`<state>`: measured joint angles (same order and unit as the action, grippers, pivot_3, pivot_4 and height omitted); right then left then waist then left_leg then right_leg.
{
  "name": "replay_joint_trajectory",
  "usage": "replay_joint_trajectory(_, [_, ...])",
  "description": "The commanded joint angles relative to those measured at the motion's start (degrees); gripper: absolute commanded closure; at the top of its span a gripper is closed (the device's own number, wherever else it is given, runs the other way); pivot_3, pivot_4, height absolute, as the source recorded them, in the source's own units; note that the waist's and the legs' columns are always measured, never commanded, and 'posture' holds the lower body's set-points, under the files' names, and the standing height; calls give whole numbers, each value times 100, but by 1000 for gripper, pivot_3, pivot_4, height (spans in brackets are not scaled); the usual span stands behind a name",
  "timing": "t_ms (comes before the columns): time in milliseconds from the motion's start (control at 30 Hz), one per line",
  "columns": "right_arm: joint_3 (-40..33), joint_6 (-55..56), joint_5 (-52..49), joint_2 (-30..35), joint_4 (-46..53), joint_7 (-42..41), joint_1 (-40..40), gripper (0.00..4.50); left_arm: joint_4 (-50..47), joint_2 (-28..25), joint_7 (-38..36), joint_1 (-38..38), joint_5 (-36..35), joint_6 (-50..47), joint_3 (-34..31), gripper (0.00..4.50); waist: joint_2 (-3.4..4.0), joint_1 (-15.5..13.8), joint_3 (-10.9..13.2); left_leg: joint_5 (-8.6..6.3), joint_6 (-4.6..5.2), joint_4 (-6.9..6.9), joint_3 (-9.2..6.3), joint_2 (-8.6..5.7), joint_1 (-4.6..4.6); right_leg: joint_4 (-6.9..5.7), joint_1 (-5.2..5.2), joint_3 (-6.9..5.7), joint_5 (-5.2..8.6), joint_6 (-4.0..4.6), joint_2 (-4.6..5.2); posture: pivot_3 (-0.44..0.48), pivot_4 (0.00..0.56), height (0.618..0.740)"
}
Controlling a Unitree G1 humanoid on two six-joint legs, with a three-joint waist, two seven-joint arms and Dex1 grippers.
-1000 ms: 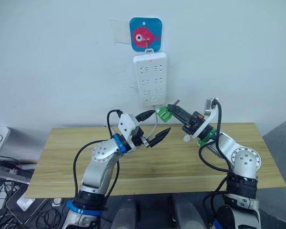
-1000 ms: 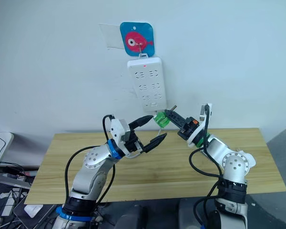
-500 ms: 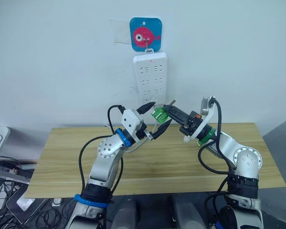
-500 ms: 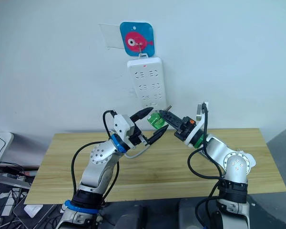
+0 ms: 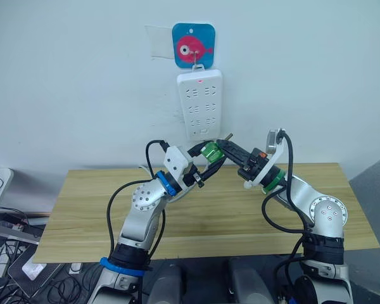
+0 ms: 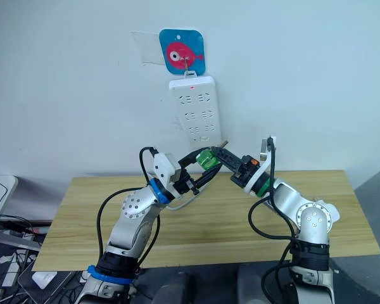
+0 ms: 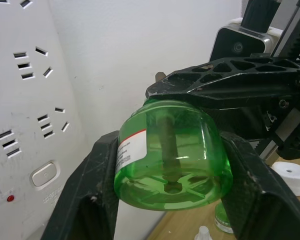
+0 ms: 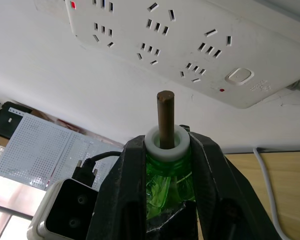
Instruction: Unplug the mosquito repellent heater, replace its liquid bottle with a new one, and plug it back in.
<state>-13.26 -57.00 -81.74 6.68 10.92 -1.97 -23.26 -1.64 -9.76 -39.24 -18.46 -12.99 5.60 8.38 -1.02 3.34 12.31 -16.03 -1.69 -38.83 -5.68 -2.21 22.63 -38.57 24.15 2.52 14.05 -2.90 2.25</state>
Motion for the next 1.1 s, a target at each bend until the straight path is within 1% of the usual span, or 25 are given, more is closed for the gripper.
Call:
replay_joint_trajectory(33, [35, 85, -248, 37, 249, -15, -14, 3675, -75, 16, 65, -55, -71, 87, -85, 2229, 0, 0, 0, 0, 0, 0, 0, 0, 0, 0, 0, 0, 0, 0, 0, -74, 177, 740])
replay_joint_trajectory(200, [98, 93, -312, 109, 237, -24, -14, 3675, -76, 18, 80, -68, -53, 37, -61, 2229, 0, -1, 0, 0, 0, 0, 0, 0, 0, 0, 0, 0, 0, 0, 0, -73, 178, 740])
replay_joint_trajectory(400, [205, -10, -234, 471, 263, -203, -15, 1628, -89, -82, -12, -32, -120, -30, -109, 2229, 0, -1, 0, 0, 0, 0, 0, 0, 0, 1, 0, 0, 0, 0, 0, -75, 180, 740])
replay_joint_trajectory(533, [149, -279, -285, 1114, 316, -406, 58, 121, -217, -236, -155, 39, -282, -191, -148, 2229, 0, -4, 0, 0, 1, 0, -1, -1, 3, 3, -1, 0, 0, 0, 0, -79, 185, 740])
replay_joint_trajectory(567, [138, -330, -310, 1253, 323, -448, 75, 56, -250, -271, -193, 57, -316, -228, -148, 2229, 0, -4, 0, 0, 1, 0, -1, -1, 3, 3, -1, -1, 0, 0, 0, -79, 185, 740])
replay_joint_trajectory(600, [91, -552, -264, 1691, 327, -637, 117, 56, -292, -371, -323, 125, -366, -260, -141, 2229, 0, -4, 1, 0, 1, 0, -1, -1, 4, 5, -1, -1, 0, -1, 0, -85, 192, 740])
replay_joint_trajectory(700, [54, -927, -81, 2620, 310, -1137, 189, 56, -350, -560, -569, 240, -465, -301, -131, 2229, 3, -4, 3, 0, 2, -1, -2, -2, 8, 10, -2, -2, 1, -1, 1, -93, 197, 740])
replay_joint_trajectory(733, [67, -975, -8, 2833, 298, -1298, 199, 56, -353, -595, -617, 251, -489, -307, -132, 2229, 4, -5, 4, 0, 3, -1, 0, -1, 8, 11, -2, -1, 1, -1, 1, -93, 197, 740])
replay_joint_trajectory(767, [75, -1048, 211, 3239, 241, -1578, 224, 56, -361, -666, -723, 266, -547, -335, -137, 2229, 3, -5, 4, 0, 3, -1, 2, -2, 8, 10, -2, 0, 1, -1, 1, -98, 203, 740])
replay_joint_trajectory(800, [109, -1075, 484, 3628, 175, -1854, 265, 56, -378, -726, -816, 280, -596, -363, -137, 2229, 4, -4, 5, 0, 4, -2, 0, 0, 8, 11, -4, -3, 1, -1, -1, -101, 205, 740])
replay_joint_trajectory(900, [580, -611, 1958, 4779, -203, -2548, 491, 56, -426, -841, -1037, 330, -692, -419, -131, 2229, 5, -14, 6, 0, 5, -2, 9, -3, 8, 16, -6, -7, 2, -4, 0, -106, 213, 740])
replay_joint_trajectory(967, [810, -273, 2597, 5167, -471, -2969, 589, 56, -447, -856, -1076, 356, -710, -425, -117, 2229, 4, -6, 6, 0, 5, -1, 14, 2, 9, 39, -15, -15, 2, -4, -3, -109, 217, 740])
replay_joint_trajectory(1000, [1004, 28, 2999, 5433, -606, -3385, 680, 56, -457, -850, -1081, 380, -710, -426, -101, 2229, 3, -6, 8, 0, 5, 0, 16, 3, 12, 46, -15, -13, 1, -5, -3, -112, 221, 740])
replay_joint_trajectory(1100, [1552, 768, 4220, 5923, -1578, -4076, 594, 56, -511, -790, -1064, 493, -676, -393, -22, 2229, 5, 15, 10, -4, 12, 0, 24, 3, 11, 49, -14, -4, 0, -5, -2, -110, 226, 740])
